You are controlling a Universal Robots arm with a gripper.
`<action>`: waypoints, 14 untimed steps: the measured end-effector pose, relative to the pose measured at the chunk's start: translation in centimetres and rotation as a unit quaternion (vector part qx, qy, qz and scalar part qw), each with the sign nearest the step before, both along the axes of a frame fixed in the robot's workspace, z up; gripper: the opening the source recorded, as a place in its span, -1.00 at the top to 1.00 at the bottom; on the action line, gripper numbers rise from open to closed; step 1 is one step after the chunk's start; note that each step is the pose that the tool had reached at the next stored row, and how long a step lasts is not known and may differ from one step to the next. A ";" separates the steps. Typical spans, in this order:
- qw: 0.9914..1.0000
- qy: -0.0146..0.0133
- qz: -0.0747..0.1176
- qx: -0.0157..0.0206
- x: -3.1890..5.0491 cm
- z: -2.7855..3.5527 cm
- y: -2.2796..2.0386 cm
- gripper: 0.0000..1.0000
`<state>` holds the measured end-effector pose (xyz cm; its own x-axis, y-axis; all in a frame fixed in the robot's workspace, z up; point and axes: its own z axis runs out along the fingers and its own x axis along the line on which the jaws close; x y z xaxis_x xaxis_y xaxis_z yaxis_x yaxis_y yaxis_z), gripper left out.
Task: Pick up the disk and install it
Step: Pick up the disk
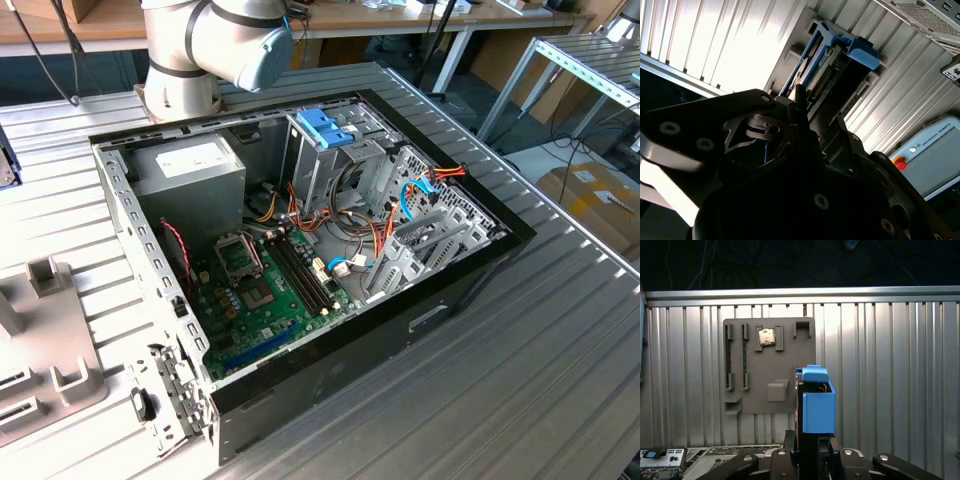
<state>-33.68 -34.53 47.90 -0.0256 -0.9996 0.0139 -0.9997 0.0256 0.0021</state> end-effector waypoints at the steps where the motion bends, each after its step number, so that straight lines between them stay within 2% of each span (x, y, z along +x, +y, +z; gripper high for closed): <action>1: 1.000 0.000 0.000 0.000 0.00 0.00 0.00 0.30; 8: 1.000 0.000 0.000 0.000 0.09 0.00 0.00 0.30; 14: 1.000 0.000 0.000 0.000 0.82 0.00 0.00 0.30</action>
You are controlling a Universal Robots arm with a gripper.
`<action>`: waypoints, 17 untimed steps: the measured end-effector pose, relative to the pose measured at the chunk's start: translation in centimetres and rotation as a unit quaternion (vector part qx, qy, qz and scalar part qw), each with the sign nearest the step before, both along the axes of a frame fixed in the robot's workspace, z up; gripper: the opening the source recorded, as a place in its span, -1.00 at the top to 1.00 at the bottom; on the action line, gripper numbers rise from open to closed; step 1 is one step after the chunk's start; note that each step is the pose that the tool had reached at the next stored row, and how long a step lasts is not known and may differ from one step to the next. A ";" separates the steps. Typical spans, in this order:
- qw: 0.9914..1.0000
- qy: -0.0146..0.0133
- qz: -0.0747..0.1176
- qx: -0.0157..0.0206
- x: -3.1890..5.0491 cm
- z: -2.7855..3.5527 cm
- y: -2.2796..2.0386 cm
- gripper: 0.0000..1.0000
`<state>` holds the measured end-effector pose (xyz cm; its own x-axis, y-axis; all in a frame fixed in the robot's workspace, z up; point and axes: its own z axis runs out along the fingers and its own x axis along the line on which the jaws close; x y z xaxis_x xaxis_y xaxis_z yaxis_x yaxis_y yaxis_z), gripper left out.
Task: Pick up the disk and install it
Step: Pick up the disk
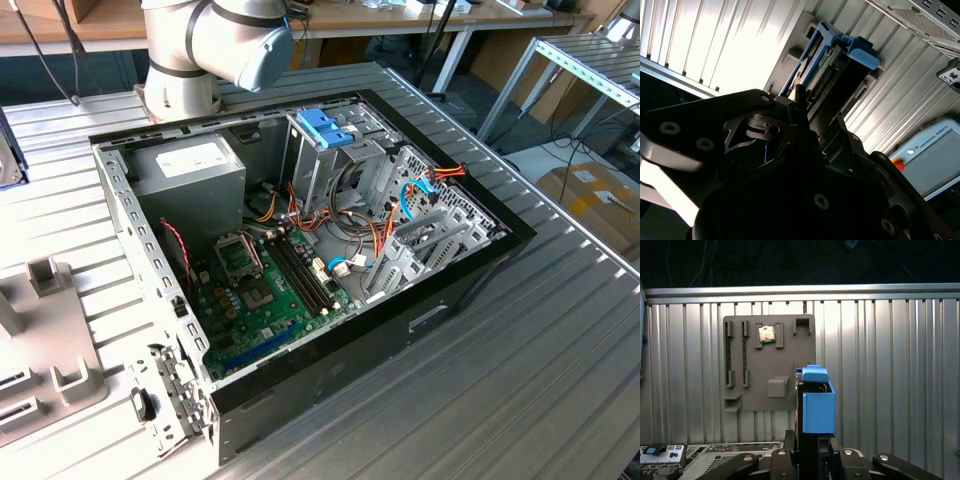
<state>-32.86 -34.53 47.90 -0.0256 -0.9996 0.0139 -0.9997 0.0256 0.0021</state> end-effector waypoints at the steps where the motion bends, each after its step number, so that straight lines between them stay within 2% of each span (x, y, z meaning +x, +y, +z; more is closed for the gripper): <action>1: 1.000 0.000 0.000 0.000 0.17 0.00 0.00 0.30; 10: 1.000 0.000 0.000 0.000 0.33 0.01 0.00 0.30; 12: 1.000 0.000 0.000 0.000 0.34 0.32 0.00 0.30; 17: 1.000 0.000 0.000 -0.001 0.34 0.54 0.00 0.30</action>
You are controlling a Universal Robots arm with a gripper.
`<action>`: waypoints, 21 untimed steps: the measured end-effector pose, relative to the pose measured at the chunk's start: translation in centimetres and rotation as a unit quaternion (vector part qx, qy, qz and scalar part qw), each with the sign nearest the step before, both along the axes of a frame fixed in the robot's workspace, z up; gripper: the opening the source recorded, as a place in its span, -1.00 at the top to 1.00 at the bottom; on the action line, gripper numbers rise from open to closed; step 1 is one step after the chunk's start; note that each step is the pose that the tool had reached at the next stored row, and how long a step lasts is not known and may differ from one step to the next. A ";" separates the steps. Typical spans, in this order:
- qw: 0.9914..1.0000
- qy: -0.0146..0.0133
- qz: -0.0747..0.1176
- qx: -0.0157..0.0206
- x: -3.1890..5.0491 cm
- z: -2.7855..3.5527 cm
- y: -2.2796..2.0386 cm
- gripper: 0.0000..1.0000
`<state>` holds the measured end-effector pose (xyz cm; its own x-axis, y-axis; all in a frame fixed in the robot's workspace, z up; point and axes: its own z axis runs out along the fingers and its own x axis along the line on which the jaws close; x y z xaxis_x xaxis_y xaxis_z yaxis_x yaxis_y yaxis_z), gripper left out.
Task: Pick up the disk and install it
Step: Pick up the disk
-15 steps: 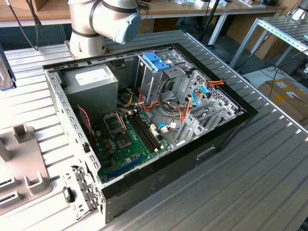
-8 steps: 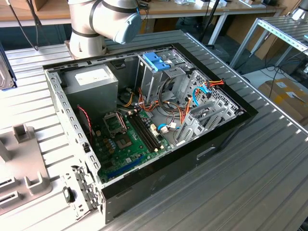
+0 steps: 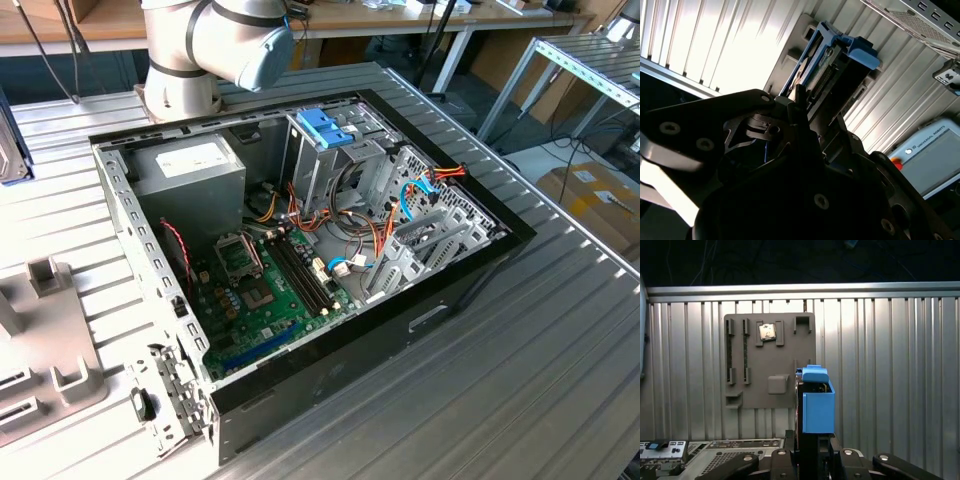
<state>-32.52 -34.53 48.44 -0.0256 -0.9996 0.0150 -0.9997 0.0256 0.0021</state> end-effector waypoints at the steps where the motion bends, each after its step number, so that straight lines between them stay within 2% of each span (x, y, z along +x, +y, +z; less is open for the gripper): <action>1: 1.000 0.000 0.000 0.000 0.00 0.04 0.00 0.30; 6: 1.000 0.000 0.000 0.000 0.00 0.33 0.00 0.30; 13: 1.000 0.000 0.000 0.000 0.08 0.37 0.01 0.30; 21: 1.000 0.000 0.000 0.000 1.43 0.37 0.00 0.30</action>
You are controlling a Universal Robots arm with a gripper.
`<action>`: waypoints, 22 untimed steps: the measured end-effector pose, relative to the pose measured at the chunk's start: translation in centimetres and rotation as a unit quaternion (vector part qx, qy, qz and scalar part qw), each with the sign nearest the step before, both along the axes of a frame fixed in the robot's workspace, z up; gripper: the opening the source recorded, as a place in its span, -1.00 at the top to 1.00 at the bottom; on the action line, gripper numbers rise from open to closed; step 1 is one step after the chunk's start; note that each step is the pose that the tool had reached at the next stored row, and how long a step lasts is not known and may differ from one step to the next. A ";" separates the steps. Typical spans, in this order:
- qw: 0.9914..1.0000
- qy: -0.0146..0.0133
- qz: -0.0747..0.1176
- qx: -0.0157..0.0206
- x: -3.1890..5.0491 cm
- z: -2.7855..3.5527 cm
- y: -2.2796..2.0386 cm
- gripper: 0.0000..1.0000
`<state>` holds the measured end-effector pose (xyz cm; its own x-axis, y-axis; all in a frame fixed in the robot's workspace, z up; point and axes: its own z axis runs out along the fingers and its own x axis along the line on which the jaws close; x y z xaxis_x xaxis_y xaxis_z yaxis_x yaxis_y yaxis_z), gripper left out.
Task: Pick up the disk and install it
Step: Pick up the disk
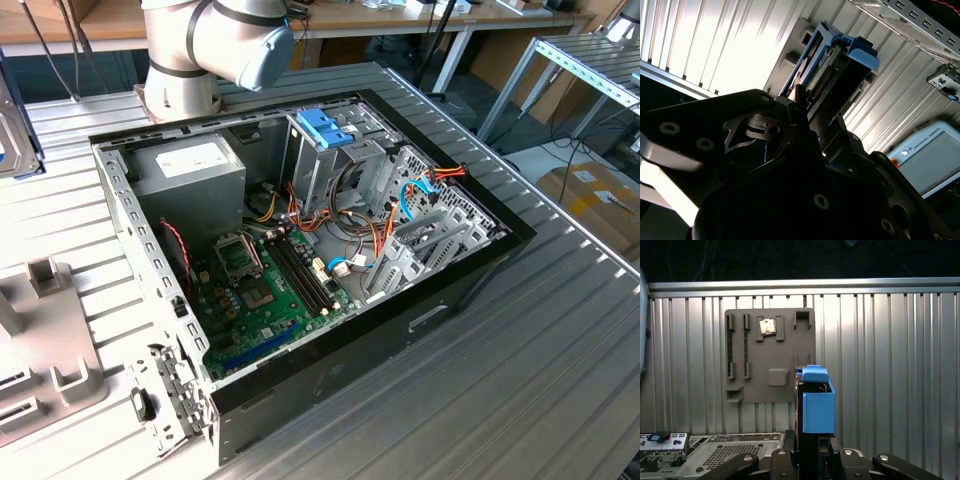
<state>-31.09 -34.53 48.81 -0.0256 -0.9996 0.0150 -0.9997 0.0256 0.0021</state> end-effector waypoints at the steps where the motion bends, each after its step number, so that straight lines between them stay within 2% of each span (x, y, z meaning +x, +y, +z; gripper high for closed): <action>1: 1.000 0.000 0.000 0.000 0.16 0.00 0.00 0.30; 6: 1.000 0.000 0.000 0.000 1.66 0.00 0.00 0.30; 8: 1.000 0.000 0.000 0.000 1.97 0.00 0.00 0.30; 11: 1.000 0.000 0.000 0.000 3.05 0.00 0.00 0.30; 22: 1.000 0.000 0.000 0.000 5.44 0.00 0.00 0.30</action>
